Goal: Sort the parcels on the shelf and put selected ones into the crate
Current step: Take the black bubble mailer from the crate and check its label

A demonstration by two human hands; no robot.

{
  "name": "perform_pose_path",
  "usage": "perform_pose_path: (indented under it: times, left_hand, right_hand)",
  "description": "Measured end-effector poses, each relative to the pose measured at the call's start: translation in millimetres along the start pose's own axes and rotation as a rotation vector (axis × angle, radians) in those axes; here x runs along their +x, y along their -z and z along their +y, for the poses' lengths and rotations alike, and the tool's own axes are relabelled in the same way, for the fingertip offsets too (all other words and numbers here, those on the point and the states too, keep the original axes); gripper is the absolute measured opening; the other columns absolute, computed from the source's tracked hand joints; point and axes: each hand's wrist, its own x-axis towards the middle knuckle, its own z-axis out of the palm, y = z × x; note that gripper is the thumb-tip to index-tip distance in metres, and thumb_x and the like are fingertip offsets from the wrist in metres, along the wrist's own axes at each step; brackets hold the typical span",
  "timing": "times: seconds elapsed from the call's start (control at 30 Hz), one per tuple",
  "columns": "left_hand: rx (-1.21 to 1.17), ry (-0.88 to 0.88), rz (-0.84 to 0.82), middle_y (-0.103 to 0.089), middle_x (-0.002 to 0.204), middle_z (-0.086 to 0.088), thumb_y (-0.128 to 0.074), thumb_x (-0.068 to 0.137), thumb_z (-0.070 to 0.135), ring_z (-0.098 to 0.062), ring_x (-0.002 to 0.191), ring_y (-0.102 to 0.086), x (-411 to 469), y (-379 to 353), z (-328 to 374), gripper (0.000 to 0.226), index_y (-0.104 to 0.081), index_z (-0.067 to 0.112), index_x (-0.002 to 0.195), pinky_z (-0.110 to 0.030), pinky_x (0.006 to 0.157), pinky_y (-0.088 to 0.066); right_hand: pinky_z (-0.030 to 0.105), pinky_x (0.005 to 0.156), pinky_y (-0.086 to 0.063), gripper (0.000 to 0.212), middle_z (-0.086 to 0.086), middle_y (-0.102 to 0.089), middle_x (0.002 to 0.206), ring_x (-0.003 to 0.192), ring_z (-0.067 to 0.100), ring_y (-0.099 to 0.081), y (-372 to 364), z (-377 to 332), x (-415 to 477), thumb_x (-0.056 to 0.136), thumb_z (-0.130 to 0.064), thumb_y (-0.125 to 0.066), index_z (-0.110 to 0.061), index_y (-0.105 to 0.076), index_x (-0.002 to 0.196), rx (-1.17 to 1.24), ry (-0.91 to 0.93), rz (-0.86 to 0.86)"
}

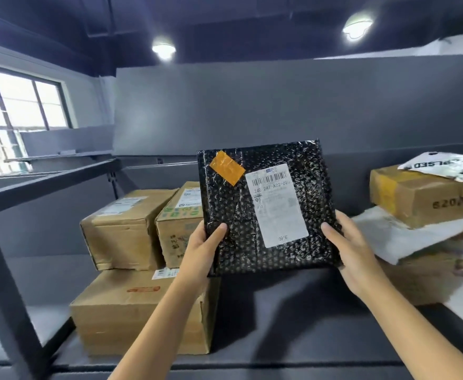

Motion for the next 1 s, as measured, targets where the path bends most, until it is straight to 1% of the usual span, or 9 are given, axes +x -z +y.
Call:
perform_pose_path:
  times: [0.3,0.37,0.47,0.57,0.63,0.73,0.87,0.93,1.0]
  left_hand:
    - [0.183,-0.205,0.152,-0.067,0.104,0.007,-0.051,0.096,0.016,-0.011,0.098,-0.062,-10.9,27.4,40.6,0.015,-0.059,0.025,0.105,-0.029,0.088,-0.051]
    - [0.192,-0.228,0.187,-0.067,0.102,0.01,-0.051,0.096,0.017,-0.008,0.095,-0.062,-10.9,36.5,49.5,0.014,-0.059,0.027,0.102,-0.026,0.082,-0.052]
    - [0.208,-0.212,0.283,-0.065,0.105,0.006,-0.051,0.097,0.019,-0.008,0.095,-0.062,-5.5,54.3,66.1,0.012,-0.057,0.025,0.105,-0.023,0.077,-0.051]
    - [0.317,-0.246,0.42,-0.059,0.111,0.001,-0.051,0.097,0.017,-0.005,0.089,-0.06,14.9,77.4,89.7,0.026,-0.046,0.018,0.122,-0.01,0.065,-0.049]
    - [0.506,-0.271,0.5,-0.051,0.126,-0.004,-0.055,0.094,0.02,-0.012,0.1,-0.056,33.7,92.0,106.9,0.042,-0.04,0.016,0.133,-0.014,0.076,-0.046]
    - [1.003,-0.333,0.575,-0.042,0.135,-0.004,-0.056,0.091,0.034,-0.022,0.12,-0.048,54.9,110.5,115.3,0.046,-0.048,0.019,0.134,-0.037,0.103,-0.038]
    - [1.519,-0.489,0.678,-0.045,0.143,0.0,-0.05,0.093,0.044,-0.025,0.136,-0.033,60.1,130.8,94.7,0.038,-0.061,0.028,0.126,-0.044,0.113,-0.016]
    - [1.572,-0.45,0.58,-0.045,0.146,0.0,-0.047,0.095,0.043,-0.025,0.139,-0.031,60.6,136.7,78.3,0.038,-0.059,0.03,0.129,-0.044,0.115,-0.014]
    - [1.534,-0.353,0.368,-0.048,0.144,0.003,-0.043,0.097,0.041,-0.022,0.137,-0.036,61.5,139.2,62.4,0.039,-0.054,0.03,0.133,-0.043,0.114,-0.02]
  right_hand:
    - [0.048,0.113,-0.031,0.097,-0.008,-0.051,0.142,0.137,0.016,-0.039,-41.2,17.6,30.3,0.051,-0.069,-0.078,-0.031,-0.049,0.136,0.037,-0.037,-0.111]
    - [0.046,0.113,-0.032,0.083,-0.011,-0.051,0.141,0.134,0.012,-0.042,-60.6,9.8,31.7,0.063,-0.061,-0.075,-0.032,-0.049,0.136,0.031,-0.044,-0.134]
    - [0.043,0.112,-0.035,0.037,-0.015,-0.056,0.132,0.128,0.009,-0.047,-87.2,2.4,41.3,0.09,-0.032,-0.061,-0.037,-0.053,0.126,-0.04,-0.015,-0.172]
    - [0.034,0.108,-0.036,0.041,-0.015,-0.055,0.13,0.126,0.005,-0.046,-116.8,-8.4,57.5,0.093,-0.02,-0.058,-0.042,-0.05,0.125,-0.124,0.055,-0.192]
    - [0.031,0.106,-0.037,0.048,-0.007,-0.051,0.136,0.127,0.007,-0.044,-141.0,-14.2,71.9,0.093,-0.012,-0.057,-0.034,-0.046,0.135,-0.165,0.053,-0.13]
    - [0.029,0.105,-0.035,0.047,0.002,-0.044,0.144,0.132,0.017,-0.042,-178.4,-15.6,91.4,0.094,-0.01,-0.05,-0.02,-0.045,0.14,-0.24,-0.019,-0.063]
    - [0.024,0.079,-0.041,0.055,0.008,-0.036,0.147,0.123,0.024,-0.05,-217.9,-3.4,103.6,0.091,-0.002,-0.044,-0.008,-0.036,0.145,-0.407,-0.084,-0.035]
    - [0.023,0.078,-0.039,0.051,0.01,-0.024,0.152,0.117,0.02,-0.048,-227.7,9.1,104.6,0.091,0.001,-0.041,-0.001,-0.039,0.141,-0.493,-0.112,-0.036]
    - [0.022,0.074,-0.032,0.028,0.014,-0.036,0.137,0.108,0.023,-0.047,-233.2,21.8,102.2,0.091,-0.004,-0.041,0.0,-0.057,0.114,-0.616,-0.107,-0.104]
